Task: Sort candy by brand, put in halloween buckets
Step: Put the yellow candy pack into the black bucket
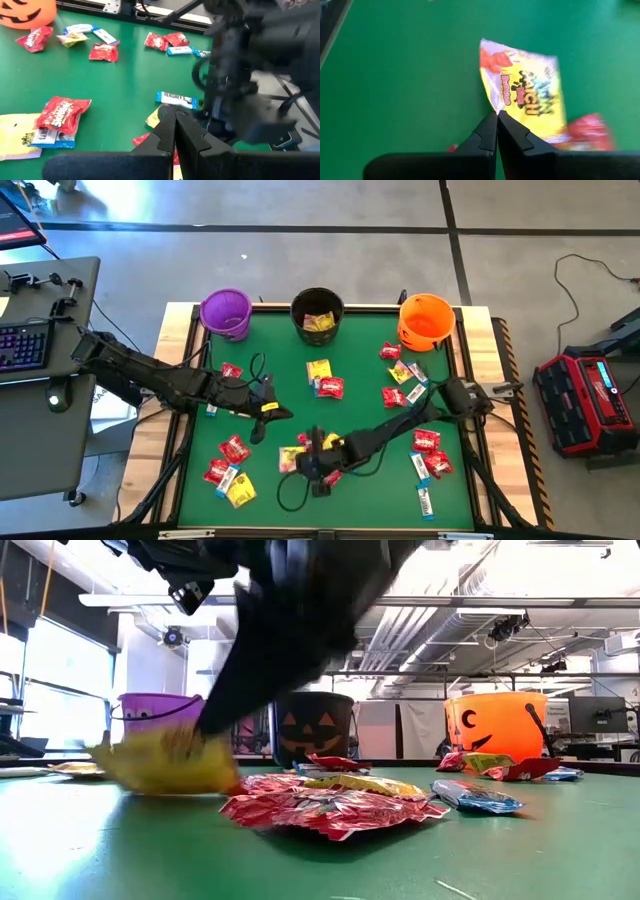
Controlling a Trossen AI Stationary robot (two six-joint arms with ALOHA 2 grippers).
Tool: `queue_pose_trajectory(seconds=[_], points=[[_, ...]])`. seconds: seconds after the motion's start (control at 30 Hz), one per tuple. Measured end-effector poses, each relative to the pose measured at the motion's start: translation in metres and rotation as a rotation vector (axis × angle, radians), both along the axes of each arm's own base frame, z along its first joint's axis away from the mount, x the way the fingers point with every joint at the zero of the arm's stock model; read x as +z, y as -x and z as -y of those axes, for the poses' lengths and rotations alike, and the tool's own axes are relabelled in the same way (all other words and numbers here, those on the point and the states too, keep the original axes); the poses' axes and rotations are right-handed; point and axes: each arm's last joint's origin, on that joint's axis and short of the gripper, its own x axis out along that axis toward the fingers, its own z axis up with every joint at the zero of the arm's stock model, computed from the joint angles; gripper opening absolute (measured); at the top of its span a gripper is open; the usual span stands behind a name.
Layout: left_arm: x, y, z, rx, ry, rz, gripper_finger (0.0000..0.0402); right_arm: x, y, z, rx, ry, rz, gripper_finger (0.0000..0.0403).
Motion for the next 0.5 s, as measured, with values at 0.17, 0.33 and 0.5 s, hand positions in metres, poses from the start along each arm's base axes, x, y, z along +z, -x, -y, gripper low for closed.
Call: queue_pose_trajectory(seconds=[0.17,0.33,0.5], points=[[0.004,0.002,-0.005,0.074,0.007,0.023,0.0,0.028,0.003,0.019,-0.037,-0.008,0.009,0.0],[0.009,0.004,-0.01,0.104,0.014,0.045,0.0,0.053,0.006,0.037,-0.109,-0.045,0.02,0.0],[0.011,0.006,-0.011,0.094,0.022,0.052,0.0017,0.068,0.011,0.047,-0.178,-0.074,0.021,0.0]])
